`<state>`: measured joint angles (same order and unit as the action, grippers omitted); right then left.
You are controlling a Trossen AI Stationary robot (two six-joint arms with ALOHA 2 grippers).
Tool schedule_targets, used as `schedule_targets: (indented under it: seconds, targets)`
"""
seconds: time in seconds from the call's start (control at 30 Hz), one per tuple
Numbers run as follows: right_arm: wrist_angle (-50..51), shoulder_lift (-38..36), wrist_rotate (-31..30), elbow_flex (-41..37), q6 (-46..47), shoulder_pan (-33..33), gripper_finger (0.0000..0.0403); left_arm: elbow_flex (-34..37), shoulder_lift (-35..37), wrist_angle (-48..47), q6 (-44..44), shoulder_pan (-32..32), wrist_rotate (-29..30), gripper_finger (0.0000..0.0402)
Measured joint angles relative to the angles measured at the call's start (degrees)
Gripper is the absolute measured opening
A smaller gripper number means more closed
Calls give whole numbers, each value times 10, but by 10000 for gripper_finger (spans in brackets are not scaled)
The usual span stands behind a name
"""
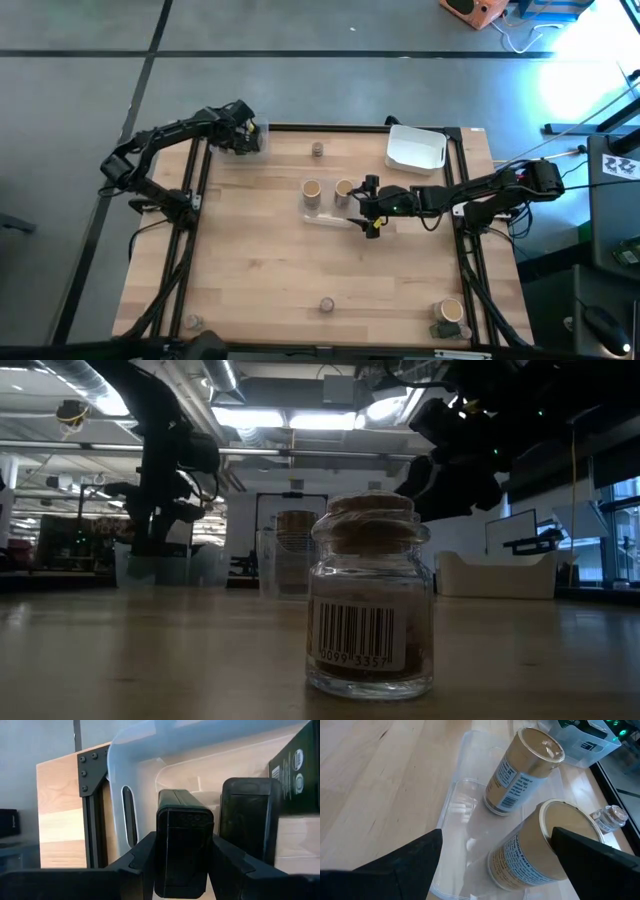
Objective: Sort spices by type
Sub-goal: Put the black seasoning can into the top transparent bin
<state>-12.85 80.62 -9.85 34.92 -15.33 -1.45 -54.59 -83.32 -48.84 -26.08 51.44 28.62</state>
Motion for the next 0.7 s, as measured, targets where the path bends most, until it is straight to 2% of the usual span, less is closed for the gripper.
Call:
schedule_targets:
  seconds: [0.43,0.7]
  targets:
    - [4,0,-1,0,0,0,374,0,-20,0,20,4,-2,132]
    - [5,0,-2,0,0,0,374,0,-20,-3,21,8,-15,222]
